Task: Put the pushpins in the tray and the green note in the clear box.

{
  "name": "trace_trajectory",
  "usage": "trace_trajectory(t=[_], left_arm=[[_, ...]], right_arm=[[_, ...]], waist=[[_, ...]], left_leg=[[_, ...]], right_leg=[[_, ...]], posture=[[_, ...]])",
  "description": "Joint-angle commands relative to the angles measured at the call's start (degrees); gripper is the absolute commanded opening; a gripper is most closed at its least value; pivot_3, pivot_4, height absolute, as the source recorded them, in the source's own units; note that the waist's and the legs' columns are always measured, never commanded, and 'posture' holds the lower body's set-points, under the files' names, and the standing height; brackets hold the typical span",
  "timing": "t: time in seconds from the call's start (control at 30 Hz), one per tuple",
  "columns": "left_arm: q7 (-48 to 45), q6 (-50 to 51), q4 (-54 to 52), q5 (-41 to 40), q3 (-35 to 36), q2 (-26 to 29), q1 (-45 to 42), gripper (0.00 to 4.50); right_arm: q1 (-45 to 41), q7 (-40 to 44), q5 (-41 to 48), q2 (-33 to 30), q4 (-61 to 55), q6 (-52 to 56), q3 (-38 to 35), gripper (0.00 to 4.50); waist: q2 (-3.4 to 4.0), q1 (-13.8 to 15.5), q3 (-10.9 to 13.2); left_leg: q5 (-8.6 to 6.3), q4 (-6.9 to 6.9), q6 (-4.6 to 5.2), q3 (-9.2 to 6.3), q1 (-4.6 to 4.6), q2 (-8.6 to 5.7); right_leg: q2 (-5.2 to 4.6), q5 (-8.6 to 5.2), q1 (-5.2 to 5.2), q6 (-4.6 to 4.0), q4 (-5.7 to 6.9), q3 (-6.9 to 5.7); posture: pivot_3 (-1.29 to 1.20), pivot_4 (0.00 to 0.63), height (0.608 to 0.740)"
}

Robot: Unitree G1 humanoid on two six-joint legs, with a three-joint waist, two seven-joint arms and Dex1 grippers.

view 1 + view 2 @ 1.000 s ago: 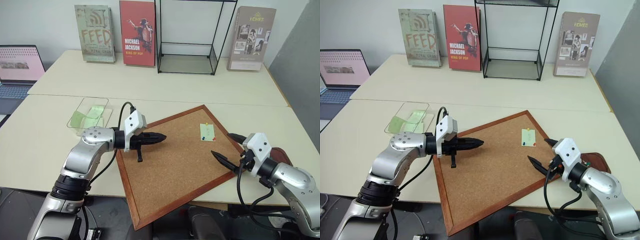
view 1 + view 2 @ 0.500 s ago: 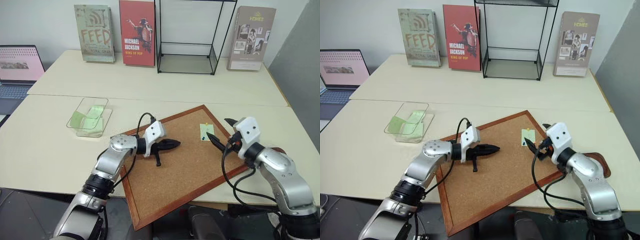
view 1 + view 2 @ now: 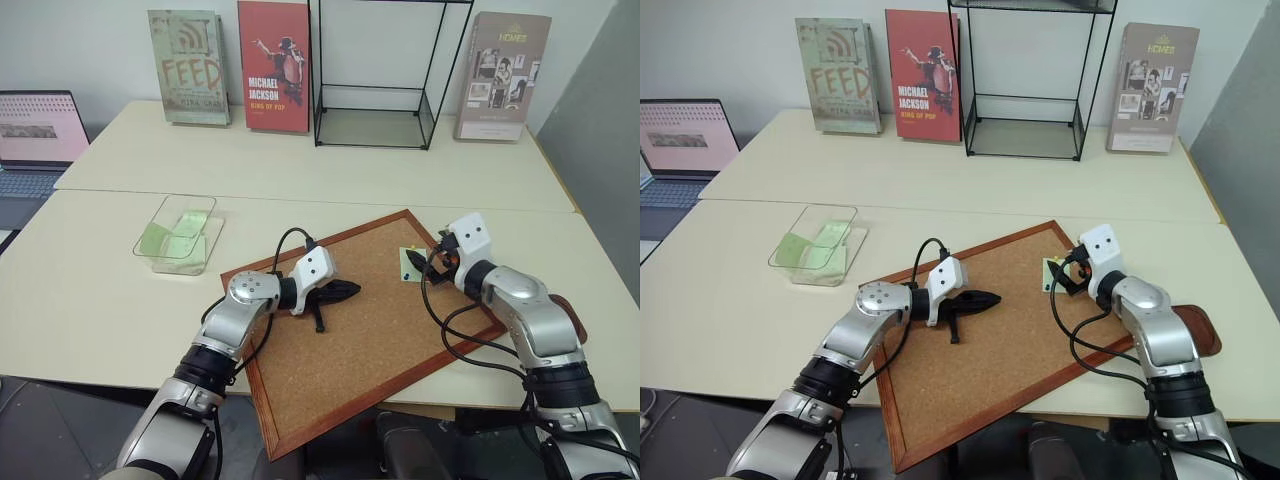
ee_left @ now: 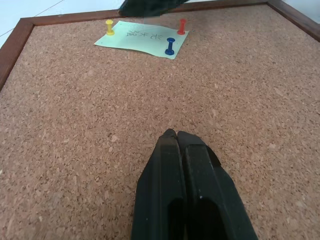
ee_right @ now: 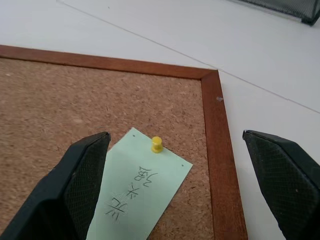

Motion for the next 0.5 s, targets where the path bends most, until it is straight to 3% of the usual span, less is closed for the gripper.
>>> trace_trajectory(t=[0.03,0.37,0.5], left_arm=[[-0.2,0.6,-0.4,0.7,-0.2,0.6,0.3,0.0],[-0.2,1.5,-1.6,0.7,-0.4,0.4,0.5,0.0],[0.0,1.9,-1.9,0.7,-0.4,0.3,0.6,0.0]], right_arm=[[-2.7,0.4,-1.6,0.9,2.6,-3.8,1.1,3.88],[-4.2,-0.3,-4.5,2.4,8.2,-8.3,1.4,1.56],[-4.1,-0.2,-4.9,2.3,8.4,-8.9,1.3,0.83]], waist=[[0.0,-0.1,0.0],[0.01,0.0,0.0],[0.01,0.0,0.0]], left_leg=[[0.0,0.0,0.0,0.0,0.0,0.0],[0.0,0.0,0.0,0.0,0.0,0.0],[0.0,0.0,0.0,0.0,0.0,0.0]], right_leg=[[0.0,0.0,0.0,0.0,0.0,0.0],[0.0,0.0,0.0,0.0,0.0,0.0],[0.0,0.0,0.0,0.0,0.01,0.0]], posture=[[0.0,0.15,0.74],[0.0,0.15,0.74],[0.0,0.15,0.74]])
